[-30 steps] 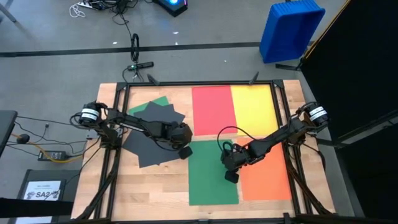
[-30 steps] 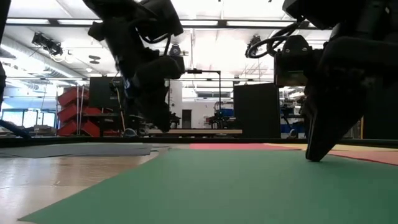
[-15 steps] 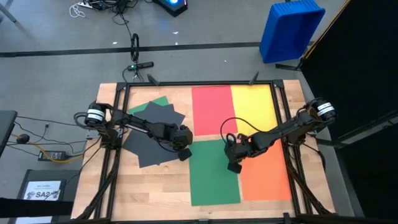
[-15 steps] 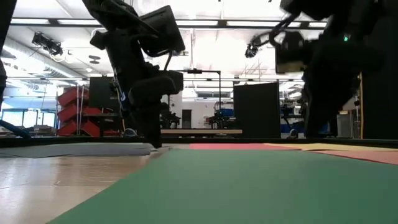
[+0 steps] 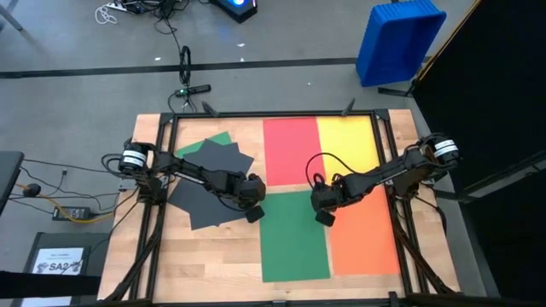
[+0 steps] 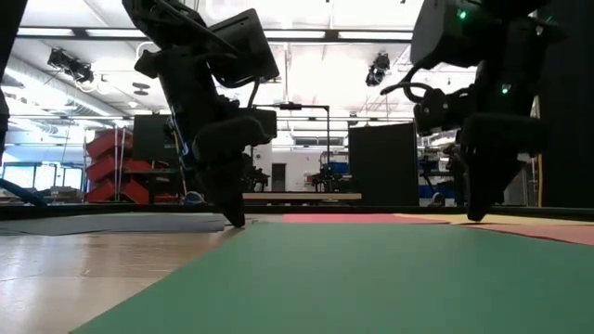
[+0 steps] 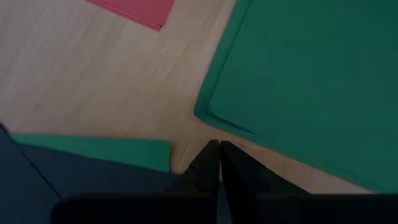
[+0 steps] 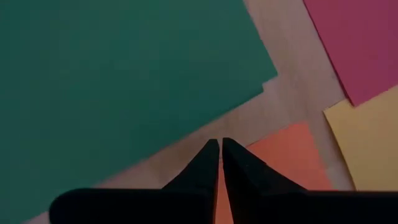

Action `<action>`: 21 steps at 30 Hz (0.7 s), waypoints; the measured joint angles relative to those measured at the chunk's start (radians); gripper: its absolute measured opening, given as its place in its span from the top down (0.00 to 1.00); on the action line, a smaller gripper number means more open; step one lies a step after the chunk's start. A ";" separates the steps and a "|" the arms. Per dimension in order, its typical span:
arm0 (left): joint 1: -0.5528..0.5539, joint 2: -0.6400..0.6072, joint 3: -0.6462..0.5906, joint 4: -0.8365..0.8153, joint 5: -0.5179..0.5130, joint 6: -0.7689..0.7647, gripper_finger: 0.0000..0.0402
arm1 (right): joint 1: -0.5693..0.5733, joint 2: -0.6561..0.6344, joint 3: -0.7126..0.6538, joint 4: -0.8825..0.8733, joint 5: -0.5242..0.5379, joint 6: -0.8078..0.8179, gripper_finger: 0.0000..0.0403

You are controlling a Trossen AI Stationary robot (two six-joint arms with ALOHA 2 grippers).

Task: Organize paper
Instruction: Stack the green colored paper on top of the green colored paper

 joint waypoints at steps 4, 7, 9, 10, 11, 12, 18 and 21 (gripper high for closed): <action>0.000 0.015 0.001 0.006 0.002 0.000 1.00 | -0.011 0.001 -0.010 0.028 -0.020 -0.009 1.00; 0.000 0.017 0.001 0.008 0.008 0.000 1.00 | -0.017 0.014 -0.010 0.047 -0.022 -0.020 1.00; 0.000 0.017 0.001 0.009 0.008 0.000 1.00 | -0.021 0.035 -0.010 0.064 -0.032 -0.027 1.00; 0.000 0.017 0.001 0.009 0.011 0.000 1.00 | -0.023 0.045 -0.008 0.070 -0.037 -0.032 1.00; 0.000 0.018 0.001 0.010 0.012 0.000 1.00 | -0.024 0.054 -0.007 0.075 -0.042 -0.034 1.00; 0.000 0.018 0.000 0.013 0.012 0.000 1.00 | -0.024 0.060 -0.007 0.079 -0.044 -0.037 1.00; 0.000 0.019 0.000 0.016 0.014 0.000 1.00 | -0.023 0.069 -0.007 0.101 -0.047 -0.036 1.00; 0.000 0.019 0.000 0.017 0.014 0.000 1.00 | -0.023 0.070 -0.008 0.108 -0.047 -0.036 1.00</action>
